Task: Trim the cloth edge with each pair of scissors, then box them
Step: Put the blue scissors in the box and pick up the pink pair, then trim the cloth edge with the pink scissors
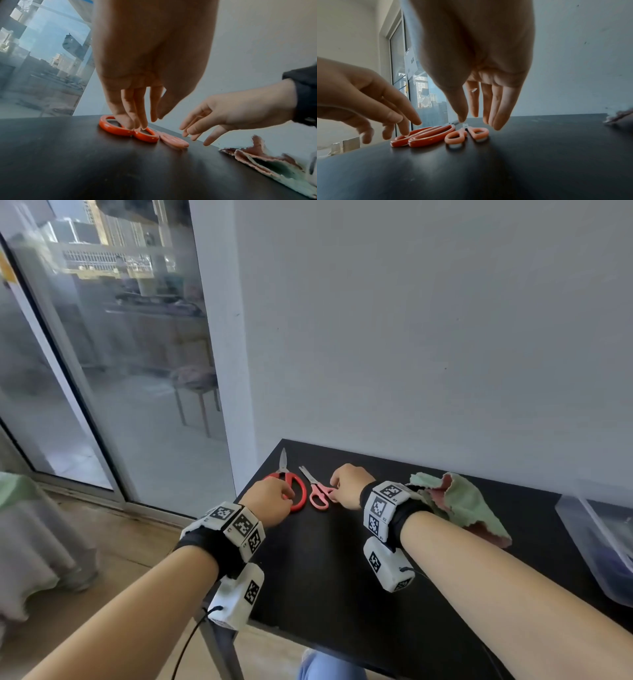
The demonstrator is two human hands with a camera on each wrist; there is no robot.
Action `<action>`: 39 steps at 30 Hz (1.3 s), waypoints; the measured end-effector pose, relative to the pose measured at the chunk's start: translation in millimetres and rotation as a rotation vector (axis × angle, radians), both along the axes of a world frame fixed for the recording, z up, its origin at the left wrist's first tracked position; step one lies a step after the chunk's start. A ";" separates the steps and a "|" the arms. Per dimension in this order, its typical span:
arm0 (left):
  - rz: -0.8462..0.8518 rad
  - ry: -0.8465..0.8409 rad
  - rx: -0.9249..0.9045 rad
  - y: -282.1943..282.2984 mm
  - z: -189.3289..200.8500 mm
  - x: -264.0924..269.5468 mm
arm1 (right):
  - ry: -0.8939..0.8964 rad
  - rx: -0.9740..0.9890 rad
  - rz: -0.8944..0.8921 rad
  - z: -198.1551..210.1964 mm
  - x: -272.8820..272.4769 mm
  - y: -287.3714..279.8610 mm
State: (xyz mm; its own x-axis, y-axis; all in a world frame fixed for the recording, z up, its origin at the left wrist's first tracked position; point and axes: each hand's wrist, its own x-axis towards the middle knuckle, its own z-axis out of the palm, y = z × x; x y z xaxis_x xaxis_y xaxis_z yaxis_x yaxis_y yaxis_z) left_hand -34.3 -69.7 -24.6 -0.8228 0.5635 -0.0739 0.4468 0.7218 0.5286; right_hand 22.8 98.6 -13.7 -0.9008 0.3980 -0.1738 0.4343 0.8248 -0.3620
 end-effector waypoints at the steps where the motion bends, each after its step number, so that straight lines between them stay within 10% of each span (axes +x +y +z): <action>1: -0.003 -0.006 0.011 0.4 -0.2 -0.4 | -0.008 0.015 -0.014 -0.6 -4.4 -1.5; 16: -0.054 -0.217 0.113 14.3 -8.5 -5.9 | -0.072 0.151 -0.035 -5.9 -26.2 -9.2; 25: -0.036 -0.207 0.132 42.1 11.1 13.1 | 0.108 -0.220 -0.134 9.0 9.3 16.4; 39: 0.043 -0.669 0.808 130.0 61.1 56.9 | 0.605 -0.270 -0.134 49.4 93.9 80.9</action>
State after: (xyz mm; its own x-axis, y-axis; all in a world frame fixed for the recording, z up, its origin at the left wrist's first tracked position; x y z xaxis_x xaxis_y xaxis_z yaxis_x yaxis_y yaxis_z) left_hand 22.7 60.3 36.5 -0.7737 0.6189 -0.1357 -0.1318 0.0523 0.9899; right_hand 116.7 179.6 35.7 -0.8168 0.5264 0.2363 0.1826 0.6243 -0.7595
